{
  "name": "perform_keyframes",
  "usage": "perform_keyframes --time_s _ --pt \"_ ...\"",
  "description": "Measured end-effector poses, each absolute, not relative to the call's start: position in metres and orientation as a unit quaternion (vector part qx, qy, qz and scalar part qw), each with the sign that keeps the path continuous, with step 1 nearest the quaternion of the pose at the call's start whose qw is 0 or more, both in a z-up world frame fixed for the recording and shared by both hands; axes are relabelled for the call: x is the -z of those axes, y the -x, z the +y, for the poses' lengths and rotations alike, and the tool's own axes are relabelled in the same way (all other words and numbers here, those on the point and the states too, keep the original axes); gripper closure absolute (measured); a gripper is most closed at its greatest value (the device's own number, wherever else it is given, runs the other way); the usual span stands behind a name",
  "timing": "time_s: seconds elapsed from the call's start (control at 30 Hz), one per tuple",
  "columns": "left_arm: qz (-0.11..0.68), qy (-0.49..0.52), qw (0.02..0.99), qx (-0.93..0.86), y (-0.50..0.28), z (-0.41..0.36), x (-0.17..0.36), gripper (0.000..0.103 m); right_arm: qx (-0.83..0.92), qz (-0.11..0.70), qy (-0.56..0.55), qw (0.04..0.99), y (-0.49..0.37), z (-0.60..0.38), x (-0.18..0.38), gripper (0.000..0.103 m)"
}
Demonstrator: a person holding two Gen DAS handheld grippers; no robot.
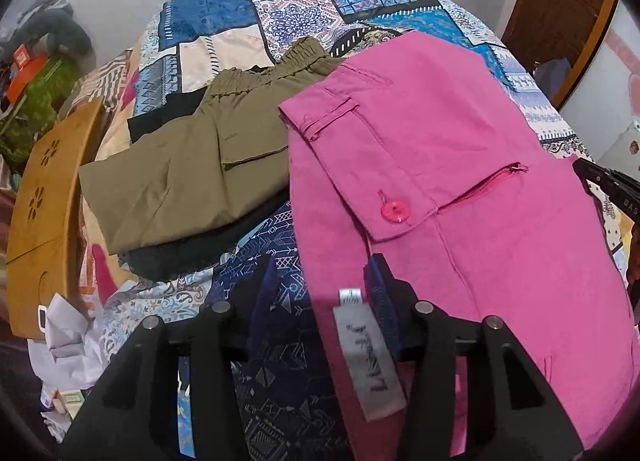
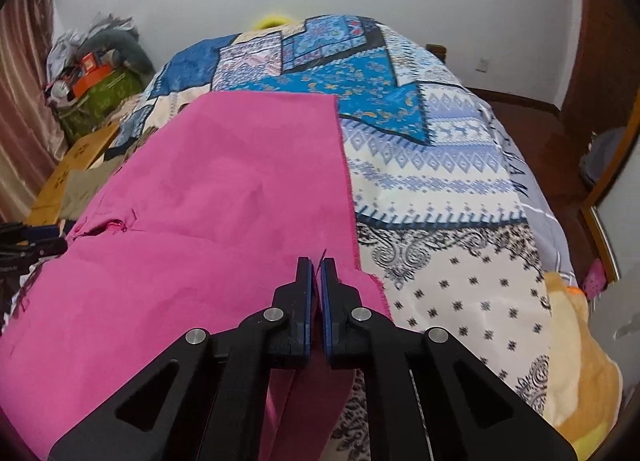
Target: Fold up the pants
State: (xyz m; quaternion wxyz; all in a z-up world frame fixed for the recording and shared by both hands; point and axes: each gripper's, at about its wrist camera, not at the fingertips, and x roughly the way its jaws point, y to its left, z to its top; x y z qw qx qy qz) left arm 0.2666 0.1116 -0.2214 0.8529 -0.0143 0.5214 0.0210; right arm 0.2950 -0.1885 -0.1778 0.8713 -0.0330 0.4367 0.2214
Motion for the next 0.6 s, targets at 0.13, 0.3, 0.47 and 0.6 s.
perform_keyframes --time_s 0.13,0.3,0.47,0.6 --pt "0.507 0.012 0.862 -0.015 -0.264 0.109 0.206 0.054 -0.204 0.435 0.042 0.876 -0.289 -0.198 0.172 0.100" --pt "0.491 0.030 0.871 -0.004 -0.282 0.108 0.190 0.054 -0.214 0.427 0.020 0.879 -0.283 -0.217 0.158 0.098" --pt "0.511 0.043 0.859 0.001 -0.313 0.105 0.202 0.054 -0.190 0.426 -0.002 0.884 -0.292 -0.233 0.156 0.077" --pt "0.542 0.074 0.837 0.013 -0.332 0.105 0.222 0.054 -0.173 0.452 -0.014 0.875 -0.306 -0.239 0.170 0.069"
